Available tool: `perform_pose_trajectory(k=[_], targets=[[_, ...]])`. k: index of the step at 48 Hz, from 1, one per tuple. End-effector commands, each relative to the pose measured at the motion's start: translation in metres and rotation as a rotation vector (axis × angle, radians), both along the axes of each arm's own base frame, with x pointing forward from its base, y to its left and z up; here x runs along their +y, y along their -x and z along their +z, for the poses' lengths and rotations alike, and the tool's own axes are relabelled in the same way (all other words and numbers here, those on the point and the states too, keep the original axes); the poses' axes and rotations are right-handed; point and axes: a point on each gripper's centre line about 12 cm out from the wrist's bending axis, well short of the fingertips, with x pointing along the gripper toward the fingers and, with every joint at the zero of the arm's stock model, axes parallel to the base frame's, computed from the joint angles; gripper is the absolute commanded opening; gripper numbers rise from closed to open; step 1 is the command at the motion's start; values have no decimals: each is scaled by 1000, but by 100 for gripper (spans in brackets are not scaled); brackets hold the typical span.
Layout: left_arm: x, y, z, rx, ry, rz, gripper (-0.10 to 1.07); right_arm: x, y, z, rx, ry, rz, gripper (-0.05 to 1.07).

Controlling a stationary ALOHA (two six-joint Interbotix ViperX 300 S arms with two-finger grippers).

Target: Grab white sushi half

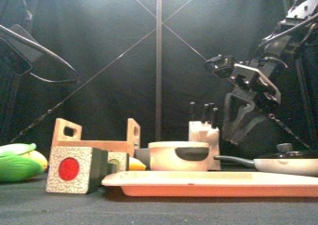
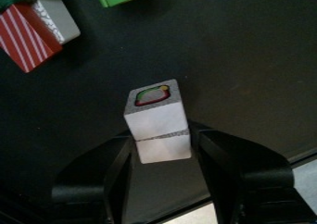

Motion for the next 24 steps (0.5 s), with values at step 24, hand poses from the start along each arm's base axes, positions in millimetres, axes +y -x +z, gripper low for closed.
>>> perform_pose_trajectory(k=[24], targets=[[5, -22, 41, -20, -74, -16, 69, 2, -5, 10, -35, -5, 5, 81]])
